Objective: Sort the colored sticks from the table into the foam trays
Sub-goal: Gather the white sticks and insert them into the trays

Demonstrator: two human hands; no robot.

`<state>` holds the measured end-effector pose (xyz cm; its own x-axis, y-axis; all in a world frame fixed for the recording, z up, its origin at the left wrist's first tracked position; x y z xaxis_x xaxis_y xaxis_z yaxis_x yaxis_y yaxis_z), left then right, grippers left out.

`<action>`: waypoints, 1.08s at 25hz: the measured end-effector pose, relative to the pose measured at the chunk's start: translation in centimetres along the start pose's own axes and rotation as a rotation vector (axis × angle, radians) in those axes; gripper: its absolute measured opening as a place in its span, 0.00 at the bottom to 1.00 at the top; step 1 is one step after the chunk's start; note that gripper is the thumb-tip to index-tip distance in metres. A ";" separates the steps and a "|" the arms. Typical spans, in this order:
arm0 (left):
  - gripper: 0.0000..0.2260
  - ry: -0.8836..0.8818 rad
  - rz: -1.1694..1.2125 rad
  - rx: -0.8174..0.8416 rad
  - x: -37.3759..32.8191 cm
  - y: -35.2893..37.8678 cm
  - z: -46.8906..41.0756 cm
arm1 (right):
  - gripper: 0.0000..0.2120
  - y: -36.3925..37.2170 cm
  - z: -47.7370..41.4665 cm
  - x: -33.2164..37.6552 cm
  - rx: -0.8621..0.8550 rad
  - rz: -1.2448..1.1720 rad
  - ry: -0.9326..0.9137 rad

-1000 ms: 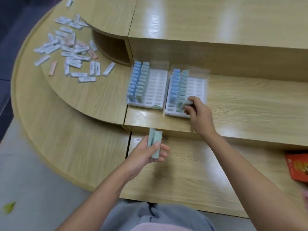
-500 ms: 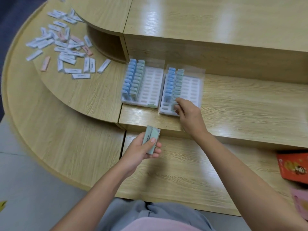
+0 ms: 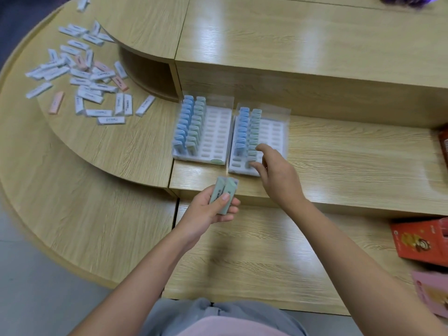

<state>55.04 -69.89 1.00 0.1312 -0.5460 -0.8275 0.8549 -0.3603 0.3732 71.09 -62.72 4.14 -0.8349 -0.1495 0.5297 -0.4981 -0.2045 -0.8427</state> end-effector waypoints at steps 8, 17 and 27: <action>0.12 0.032 -0.082 0.055 -1.4 0.6 -2.3 | 0.09 0.0 0.5 3.6 0.322 -0.443 -0.041; 0.09 0.018 -0.128 -0.129 -2.7 -2.4 -3.0 | 0.12 -3.6 -3.3 1.2 0.170 -0.520 0.044; 0.11 0.064 -0.155 -0.086 -3.0 -3.7 -3.9 | 0.16 -0.8 -5.7 3.1 0.204 0.273 -0.346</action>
<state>53.41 -63.98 0.51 0.0243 -0.4390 -0.8982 0.9066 -0.3690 0.2048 67.54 -57.55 5.87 -0.7847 -0.5298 0.3217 -0.1863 -0.2934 -0.9377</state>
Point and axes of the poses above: each hand's wrist, its own z-axis away from the middle knuckle, its own y-axis out of the palm, x = y × z, the point moved 7 cm from there along -z, towards the middle knuckle, and after that the axes turned 15 degrees about x, right-handed, at the moved point
